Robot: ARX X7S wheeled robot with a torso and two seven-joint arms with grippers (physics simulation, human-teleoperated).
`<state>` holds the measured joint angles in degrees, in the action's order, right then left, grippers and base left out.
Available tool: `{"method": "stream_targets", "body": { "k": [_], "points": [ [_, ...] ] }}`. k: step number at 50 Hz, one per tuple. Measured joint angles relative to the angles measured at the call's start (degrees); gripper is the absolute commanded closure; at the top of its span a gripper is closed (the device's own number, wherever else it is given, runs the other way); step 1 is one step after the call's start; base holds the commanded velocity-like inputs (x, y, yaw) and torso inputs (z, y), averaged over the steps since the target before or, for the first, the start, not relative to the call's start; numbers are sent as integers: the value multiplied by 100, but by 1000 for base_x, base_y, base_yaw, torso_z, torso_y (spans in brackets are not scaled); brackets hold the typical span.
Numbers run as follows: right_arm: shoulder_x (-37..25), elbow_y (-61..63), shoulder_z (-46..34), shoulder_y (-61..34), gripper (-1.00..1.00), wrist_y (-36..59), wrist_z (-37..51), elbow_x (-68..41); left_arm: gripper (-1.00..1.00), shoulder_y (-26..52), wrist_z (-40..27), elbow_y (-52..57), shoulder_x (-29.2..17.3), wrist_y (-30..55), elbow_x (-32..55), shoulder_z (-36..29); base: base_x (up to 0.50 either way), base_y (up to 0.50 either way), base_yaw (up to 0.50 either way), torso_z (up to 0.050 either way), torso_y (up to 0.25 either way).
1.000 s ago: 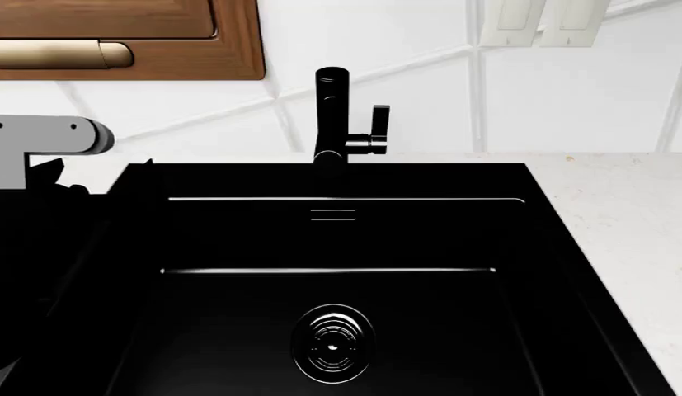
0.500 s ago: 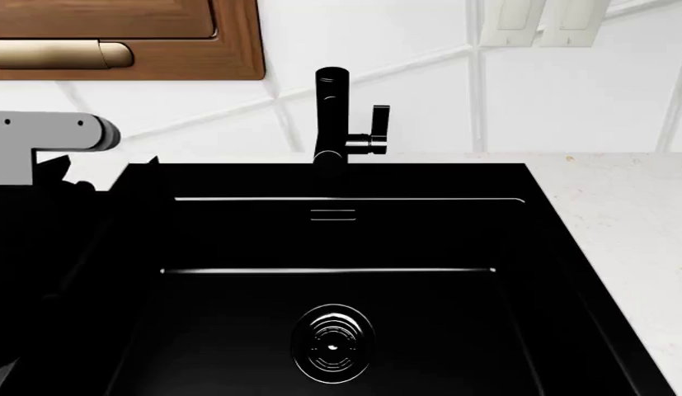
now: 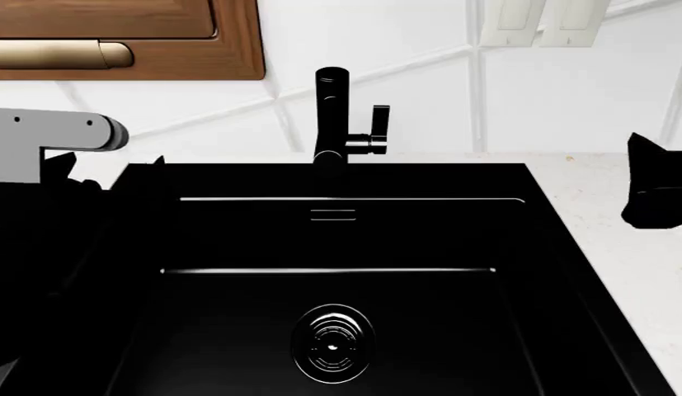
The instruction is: Pick the cup and bowl from the sink and place them on the counter for drying.
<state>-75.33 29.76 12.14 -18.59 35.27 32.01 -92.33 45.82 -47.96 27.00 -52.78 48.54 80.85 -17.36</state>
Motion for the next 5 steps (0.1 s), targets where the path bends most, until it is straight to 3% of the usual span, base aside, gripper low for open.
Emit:
{"method": "stream_targets", "body": {
  "k": [5],
  "points": [
    [2, -19, -399, -403, -100, -22, 158, -171, -100, 75, 54, -4, 5, 76, -23, -72, 0, 0, 0, 0, 0]
  ]
}}
